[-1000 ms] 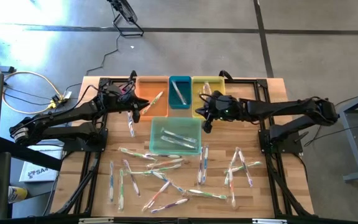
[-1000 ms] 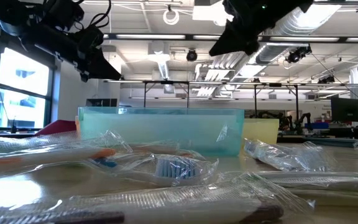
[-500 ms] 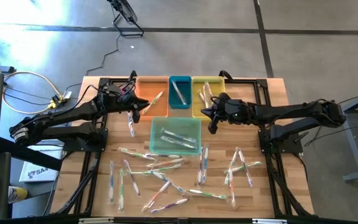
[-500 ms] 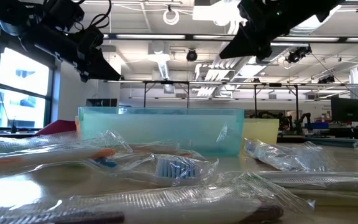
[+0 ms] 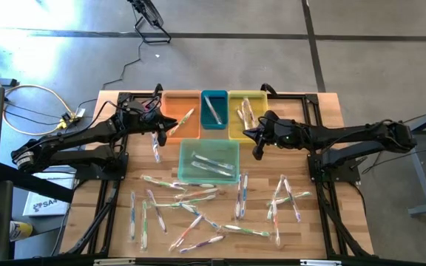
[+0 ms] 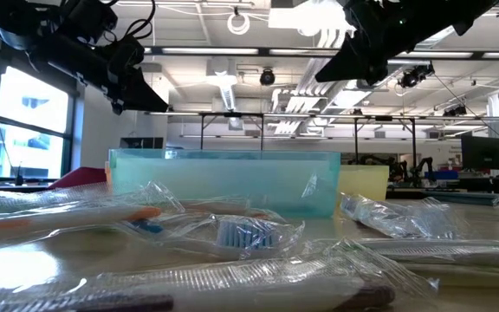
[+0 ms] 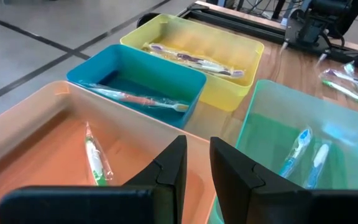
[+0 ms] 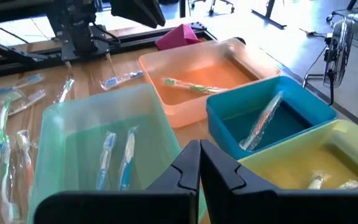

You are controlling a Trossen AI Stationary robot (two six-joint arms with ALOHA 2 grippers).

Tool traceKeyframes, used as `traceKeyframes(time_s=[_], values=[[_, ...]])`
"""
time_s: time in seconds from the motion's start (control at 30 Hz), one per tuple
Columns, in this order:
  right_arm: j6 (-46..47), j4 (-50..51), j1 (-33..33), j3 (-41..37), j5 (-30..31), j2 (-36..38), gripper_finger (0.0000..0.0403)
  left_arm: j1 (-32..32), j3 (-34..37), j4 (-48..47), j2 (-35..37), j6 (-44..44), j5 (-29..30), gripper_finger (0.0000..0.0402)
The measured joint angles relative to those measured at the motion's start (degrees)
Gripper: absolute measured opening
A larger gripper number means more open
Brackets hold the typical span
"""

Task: Pick & Place Toothbrushes
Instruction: Put the purple toothbrush into the yellow bin

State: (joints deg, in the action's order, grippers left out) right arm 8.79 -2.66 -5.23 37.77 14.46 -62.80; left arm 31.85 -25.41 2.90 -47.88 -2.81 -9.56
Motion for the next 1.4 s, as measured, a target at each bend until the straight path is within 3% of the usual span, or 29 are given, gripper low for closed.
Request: traceKeyframes(time_s=[0.5, 0.7, 1.27, 1.4], values=[[-0.4, -12.6, 0.0, -9.8, -2.4, 6.4, 0.0003, 0.0, 0.0, 0.0, 0.0, 0.0, 0.0, 0.0069], [1.9, -12.6, 0.0, -10.1, -5.9, 6.8, 0.0003, 0.0, 0.0, 0.0, 0.0, 0.0, 0.0, 0.0069], [1.5, -13.7, 0.0, -10.1, -5.6, 6.8, 0.0003, 0.0, 0.0, 0.0, 0.0, 0.0, 0.0, 0.0069], [8.7, -13.3, -0.1, -10.1, -9.4, 6.5, 0.0003, 0.0, 0.0, 0.0, 0.0, 0.0, 0.0, 0.0069]])
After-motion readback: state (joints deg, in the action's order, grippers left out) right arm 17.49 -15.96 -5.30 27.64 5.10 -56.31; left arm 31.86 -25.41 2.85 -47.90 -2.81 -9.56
